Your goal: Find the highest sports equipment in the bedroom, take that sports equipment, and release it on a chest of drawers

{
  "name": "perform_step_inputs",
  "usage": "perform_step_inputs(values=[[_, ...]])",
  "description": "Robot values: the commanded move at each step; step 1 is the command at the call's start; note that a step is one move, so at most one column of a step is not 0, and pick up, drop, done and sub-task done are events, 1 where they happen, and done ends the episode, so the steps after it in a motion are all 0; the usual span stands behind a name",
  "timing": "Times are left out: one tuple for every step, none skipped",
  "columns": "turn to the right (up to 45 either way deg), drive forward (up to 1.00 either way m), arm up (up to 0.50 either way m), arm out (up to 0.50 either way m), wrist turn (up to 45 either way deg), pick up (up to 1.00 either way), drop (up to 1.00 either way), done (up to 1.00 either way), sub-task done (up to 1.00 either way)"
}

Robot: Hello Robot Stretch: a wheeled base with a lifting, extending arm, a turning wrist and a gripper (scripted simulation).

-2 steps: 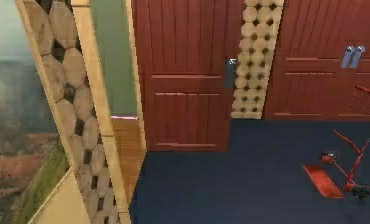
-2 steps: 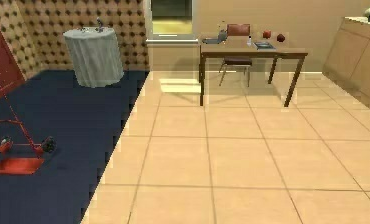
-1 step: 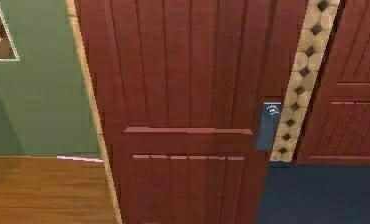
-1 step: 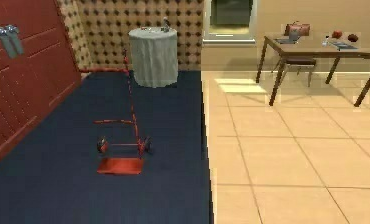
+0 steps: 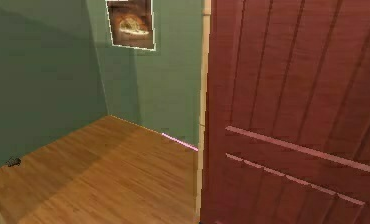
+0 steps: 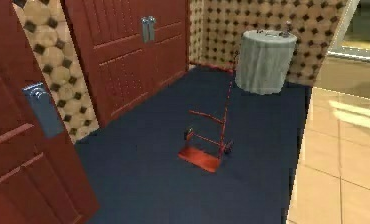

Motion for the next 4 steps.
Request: perform_step_inputs(values=[[0.0, 0.45, 0.0, 0.0, 0.0, 0.0, 0.0, 0.0, 0.0], [-36.0, 0.0, 0.0, 0.0, 0.0, 0.0, 0.0, 0.0, 0.0], [0.0, 0.5, 0.0, 0.0, 0.0, 0.0, 0.0, 0.0, 0.0], [-39.0, 0.0, 0.0, 0.0, 0.0, 0.0, 0.0, 0.0, 0.0]])
